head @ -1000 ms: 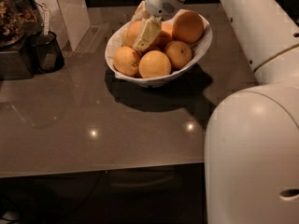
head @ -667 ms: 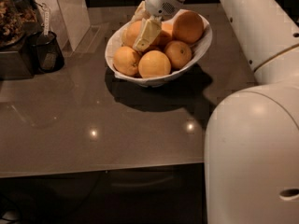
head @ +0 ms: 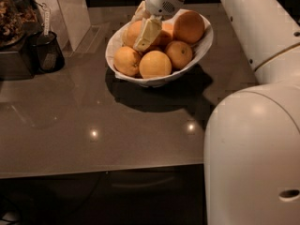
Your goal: Pick orange from white bowl
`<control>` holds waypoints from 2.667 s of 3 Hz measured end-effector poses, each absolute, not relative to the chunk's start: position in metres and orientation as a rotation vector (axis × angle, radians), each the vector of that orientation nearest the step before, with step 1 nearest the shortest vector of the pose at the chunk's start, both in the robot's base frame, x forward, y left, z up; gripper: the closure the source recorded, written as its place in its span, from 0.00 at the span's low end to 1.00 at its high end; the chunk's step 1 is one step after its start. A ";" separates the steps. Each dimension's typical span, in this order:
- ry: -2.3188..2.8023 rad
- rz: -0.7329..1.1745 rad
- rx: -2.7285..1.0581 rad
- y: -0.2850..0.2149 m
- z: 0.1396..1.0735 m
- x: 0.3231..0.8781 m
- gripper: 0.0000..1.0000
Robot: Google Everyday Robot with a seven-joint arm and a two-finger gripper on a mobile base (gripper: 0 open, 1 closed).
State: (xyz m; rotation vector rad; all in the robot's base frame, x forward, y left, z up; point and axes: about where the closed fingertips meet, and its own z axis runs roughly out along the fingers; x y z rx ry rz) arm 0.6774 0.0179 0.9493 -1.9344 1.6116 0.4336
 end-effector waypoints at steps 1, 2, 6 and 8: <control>1.564 0.365 -1.882 0.006 0.976 0.669 1.00; 1.544 0.299 -1.808 -0.009 1.000 0.659 1.00; 1.421 0.450 -1.538 -0.074 1.013 0.544 1.00; 1.434 0.416 -1.476 -0.095 1.019 0.522 1.00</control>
Offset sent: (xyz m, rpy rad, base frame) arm -0.0406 -0.0513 0.0785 0.1066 -0.2445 -0.1407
